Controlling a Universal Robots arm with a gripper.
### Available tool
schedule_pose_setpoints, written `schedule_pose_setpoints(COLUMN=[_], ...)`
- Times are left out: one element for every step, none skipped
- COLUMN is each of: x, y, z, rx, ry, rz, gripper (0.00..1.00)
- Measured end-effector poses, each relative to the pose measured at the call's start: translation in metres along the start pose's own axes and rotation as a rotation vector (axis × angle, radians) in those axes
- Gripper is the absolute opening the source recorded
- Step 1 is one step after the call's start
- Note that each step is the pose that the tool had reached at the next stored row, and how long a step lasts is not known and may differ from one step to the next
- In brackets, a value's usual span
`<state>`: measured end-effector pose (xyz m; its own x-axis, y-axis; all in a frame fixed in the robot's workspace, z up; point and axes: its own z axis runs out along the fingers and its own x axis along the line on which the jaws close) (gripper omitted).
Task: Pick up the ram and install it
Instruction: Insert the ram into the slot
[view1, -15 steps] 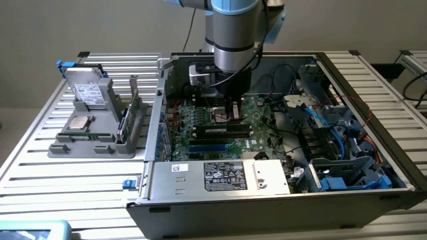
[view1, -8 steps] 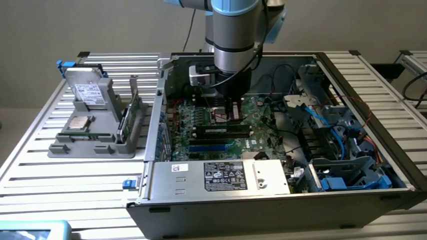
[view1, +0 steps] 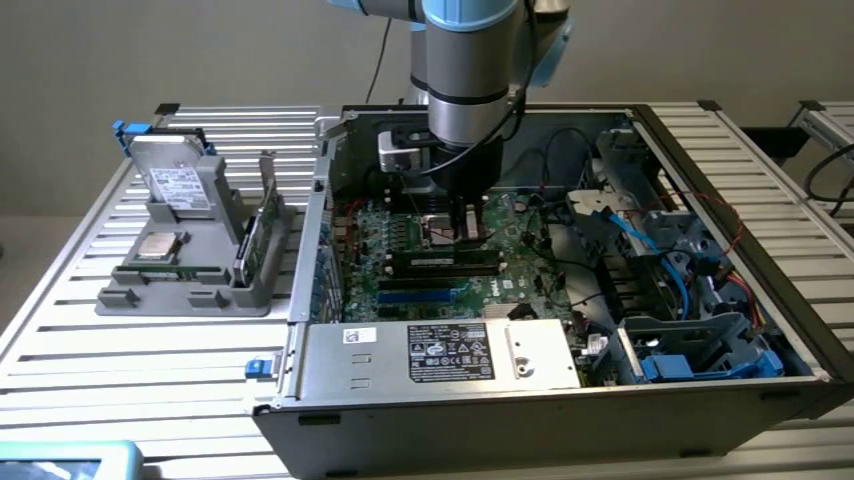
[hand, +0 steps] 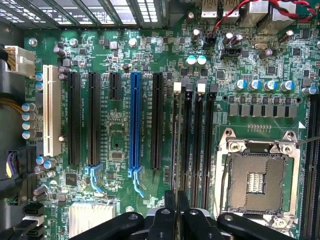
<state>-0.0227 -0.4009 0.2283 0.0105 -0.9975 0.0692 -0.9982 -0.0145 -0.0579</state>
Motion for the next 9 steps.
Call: schedule_pose_setpoints(x=[0.0000, 0.0000, 0.0001, 0.0001, 0.0000, 0.0000, 0.0000, 0.0001, 0.0001], y=[0.0000, -0.0001, -0.0001, 0.0000, 0.0000, 0.0000, 0.0000, 0.0001, 0.0003], z=[0.0000, 0.0000, -0.0001, 0.0000, 0.0000, 0.0000, 0.0000, 0.0000, 0.0002], rx=[0.0006, 0.0013, 0.0020, 0.0026, 0.0032, 0.0035, 0.0039, 0.0042, 0.0044], ry=[0.0003, 0.0003, 0.0004, 0.0004, 0.0004, 0.0005, 0.0006, 0.0007, 0.0008], rz=[0.000, 0.000, 0.000, 0.000, 0.000, 0.000, 0.000, 0.000, 0.000], gripper=[0.13, 0.13, 0.13, 0.13, 0.13, 0.13, 0.13, 0.13, 0.13])
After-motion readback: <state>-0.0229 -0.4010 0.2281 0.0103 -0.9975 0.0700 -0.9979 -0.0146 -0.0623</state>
